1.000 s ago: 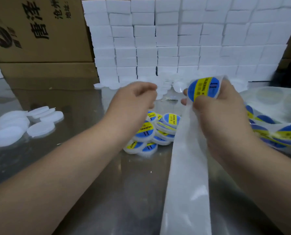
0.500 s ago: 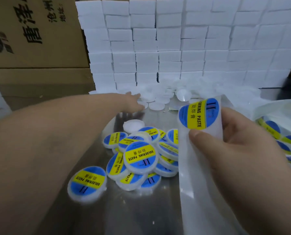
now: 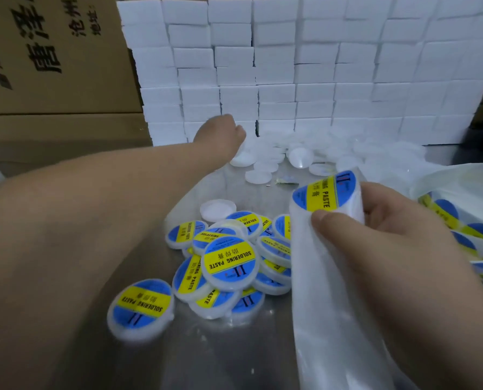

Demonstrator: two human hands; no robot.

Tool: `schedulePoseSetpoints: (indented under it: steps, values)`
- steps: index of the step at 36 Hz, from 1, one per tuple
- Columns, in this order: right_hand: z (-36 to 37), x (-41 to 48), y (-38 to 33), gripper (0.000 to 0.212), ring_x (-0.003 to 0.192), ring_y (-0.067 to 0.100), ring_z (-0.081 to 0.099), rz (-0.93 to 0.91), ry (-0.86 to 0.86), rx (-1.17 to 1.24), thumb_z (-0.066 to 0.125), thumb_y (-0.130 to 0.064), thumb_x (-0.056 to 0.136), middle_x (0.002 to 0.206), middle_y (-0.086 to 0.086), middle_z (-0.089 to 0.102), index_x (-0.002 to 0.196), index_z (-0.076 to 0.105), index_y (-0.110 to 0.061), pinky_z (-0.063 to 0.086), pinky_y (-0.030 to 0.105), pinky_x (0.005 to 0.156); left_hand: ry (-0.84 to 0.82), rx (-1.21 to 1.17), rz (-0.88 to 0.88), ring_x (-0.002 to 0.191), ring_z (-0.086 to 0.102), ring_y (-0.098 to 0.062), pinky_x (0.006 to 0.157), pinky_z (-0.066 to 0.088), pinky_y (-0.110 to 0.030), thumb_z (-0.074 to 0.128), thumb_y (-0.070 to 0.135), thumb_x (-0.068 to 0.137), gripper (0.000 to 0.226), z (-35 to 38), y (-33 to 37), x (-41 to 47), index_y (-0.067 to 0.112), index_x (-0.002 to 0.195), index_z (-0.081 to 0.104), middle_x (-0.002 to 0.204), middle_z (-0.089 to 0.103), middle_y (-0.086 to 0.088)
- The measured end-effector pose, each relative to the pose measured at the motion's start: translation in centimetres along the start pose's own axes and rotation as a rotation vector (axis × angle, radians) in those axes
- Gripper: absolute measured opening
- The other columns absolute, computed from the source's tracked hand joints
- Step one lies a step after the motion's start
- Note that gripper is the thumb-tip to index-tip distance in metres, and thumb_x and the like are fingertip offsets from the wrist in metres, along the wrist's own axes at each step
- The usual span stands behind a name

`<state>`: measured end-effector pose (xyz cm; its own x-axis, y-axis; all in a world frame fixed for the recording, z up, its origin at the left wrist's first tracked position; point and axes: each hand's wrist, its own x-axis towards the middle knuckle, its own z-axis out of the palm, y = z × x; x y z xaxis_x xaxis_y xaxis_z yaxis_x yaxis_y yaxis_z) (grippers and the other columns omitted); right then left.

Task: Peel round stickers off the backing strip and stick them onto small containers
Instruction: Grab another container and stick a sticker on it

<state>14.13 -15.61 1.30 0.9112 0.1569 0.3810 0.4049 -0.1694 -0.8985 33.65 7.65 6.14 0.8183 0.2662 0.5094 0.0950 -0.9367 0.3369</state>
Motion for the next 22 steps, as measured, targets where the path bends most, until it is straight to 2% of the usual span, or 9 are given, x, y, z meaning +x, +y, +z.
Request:
schedulePoseSetpoints:
  steps: [4,9,12,14,16,17,18,20,22]
  values:
    - [0.9,1.2,-2.3,0.019,0.056,0.014,0.061,0.022,0.036,0.033,0.061,-0.032,0.071,0.069,-0.002,0.068,0.08,0.062,-0.016,0.048,0.027,0.055,0.046,-0.406,-0.107,0.059,0.033,-0.02,0.05,0.024,-0.028,0.039,0.02,0.089,0.031,-4.0,2.7,-2.9,0.015,0.06,0.029,0.061,0.034,0.0]
    - [0.7,1.5,-2.5,0.03,0.058,0.015,0.048,-0.035,0.115,-0.089,0.059,-0.031,0.081,0.074,0.017,0.059,0.082,0.057,-0.001,0.042,0.031,0.055,0.029,-0.933,-0.239,0.07,0.051,-0.021,0.063,0.031,-0.029,0.045,0.02,0.086,0.026,-8.4,6.2,-8.7,0.015,0.061,0.037,0.059,0.046,-0.002]
    - [0.5,1.6,-2.6,0.028,0.058,0.017,0.047,-0.067,0.118,-0.108,0.057,-0.03,0.084,0.068,0.011,0.057,0.08,0.056,-0.002,0.038,0.031,0.056,0.029,-0.929,-0.174,0.071,0.056,-0.021,0.064,0.045,-0.03,0.053,0.034,0.087,0.03,-9.9,7.5,-12.9,0.017,0.064,0.043,0.06,0.049,0.0]
    - [0.7,1.8,-2.6,0.028,0.068,0.027,0.053,-0.082,0.101,-0.131,0.054,-0.03,0.086,0.077,0.014,0.061,0.083,0.055,-0.002,0.044,0.037,0.062,0.041,-0.868,-0.112,0.071,0.058,-0.014,0.069,0.052,-0.031,0.054,0.042,0.086,0.026,-10.2,7.5,-15.5,0.022,0.071,0.047,0.07,0.055,0.002]
    - [1.0,1.4,-2.9,0.028,0.081,0.033,0.056,-0.081,0.083,-0.162,0.051,-0.028,0.087,0.087,0.019,0.06,0.087,0.054,0.0,0.046,0.038,0.07,0.031,-0.813,-0.03,0.057,0.053,0.002,0.06,0.048,-0.016,0.053,0.038,0.087,0.008,-10.1,7.1,-18.1,0.035,0.081,0.05,0.08,0.06,0.009]
    - [1.1,1.2,-3.1,0.028,0.084,0.034,0.056,-0.069,0.06,-0.149,0.05,-0.027,0.088,0.09,0.02,0.06,0.09,0.054,0.001,0.046,0.038,0.073,0.003,-0.777,0.017,0.054,0.051,0.006,0.056,0.042,-0.01,0.053,0.034,0.088,0.009,-10.0,6.9,-19.3,0.041,0.083,0.053,0.081,0.061,0.014]
    - [1.2,1.1,-3.1,0.026,0.085,0.034,0.055,-0.065,0.029,-0.125,0.049,-0.025,0.088,0.09,0.02,0.06,0.091,0.054,0.0,0.046,0.039,0.074,-0.033,-0.734,0.063,0.06,0.052,0.01,0.058,0.04,-0.006,0.052,0.031,0.088,0.018,-9.7,6.7,-20.4,0.047,0.082,0.057,0.08,0.061,0.021]
    - [1.3,0.8,-3.2,0.022,0.074,0.032,0.051,-0.035,-0.045,-0.088,0.048,-0.02,0.086,0.079,0.015,0.057,0.088,0.053,0.001,0.043,0.038,0.066,-0.074,-0.678,0.085,0.086,0.054,0.012,0.079,0.041,-0.009,0.05,0.026,0.09,0.027,-9.1,6.2,-21.8,0.048,0.083,0.063,0.084,0.061,0.03]
    - [1.3,0.7,-3.3,0.021,0.066,0.027,0.041,-0.025,-0.101,-0.083,0.046,-0.019,0.083,0.071,0.012,0.046,0.081,0.048,0.002,0.037,0.036,0.06,-0.052,-0.625,0.052,0.108,0.051,-0.006,0.093,0.038,-0.023,0.05,0.026,0.091,0.022,-8.6,5.8,-22.3,0.042,0.096,0.065,0.102,0.061,0.019]
